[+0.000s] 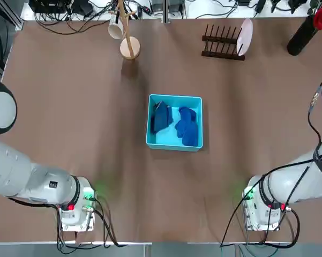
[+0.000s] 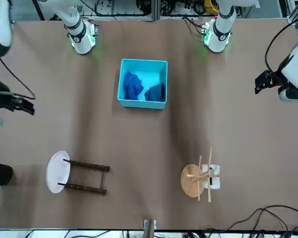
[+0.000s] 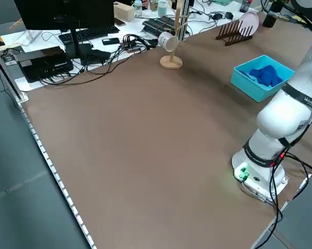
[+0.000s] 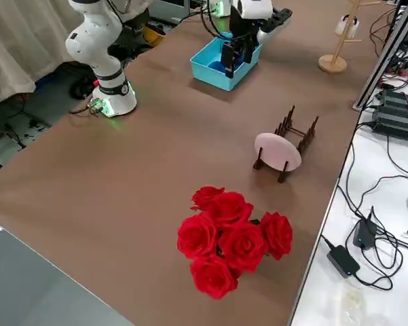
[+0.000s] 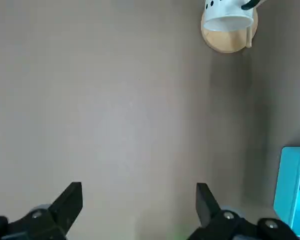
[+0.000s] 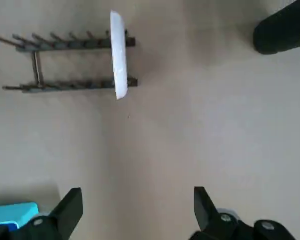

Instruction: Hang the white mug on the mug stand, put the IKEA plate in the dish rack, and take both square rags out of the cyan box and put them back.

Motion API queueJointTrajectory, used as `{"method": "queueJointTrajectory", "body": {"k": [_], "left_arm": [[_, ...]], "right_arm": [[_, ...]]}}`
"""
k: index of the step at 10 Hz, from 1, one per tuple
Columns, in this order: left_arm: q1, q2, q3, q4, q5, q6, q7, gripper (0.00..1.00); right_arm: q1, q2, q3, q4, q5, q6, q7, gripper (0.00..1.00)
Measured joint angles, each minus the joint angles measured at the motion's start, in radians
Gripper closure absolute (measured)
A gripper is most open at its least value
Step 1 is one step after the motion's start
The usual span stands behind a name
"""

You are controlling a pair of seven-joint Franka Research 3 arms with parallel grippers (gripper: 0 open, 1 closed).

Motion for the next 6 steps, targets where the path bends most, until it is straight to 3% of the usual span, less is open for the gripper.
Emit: {"method": "queueJointTrajectory", "body": {"k": [3,6], "left_arm": [[0.0,0.0,0.0,0.0,0.0,0.0,0.0,0.0],[0.0,0.002,0.0,0.0,0.0,0.0,0.0,0.0]], "right_arm": [[-0.052,0.0,0.004,0.057,0.0,0.0,-0.009,0.01],[-0.101,0.0,0.065,0.062,0.0,-0.002,-0.039,0.01]]}}
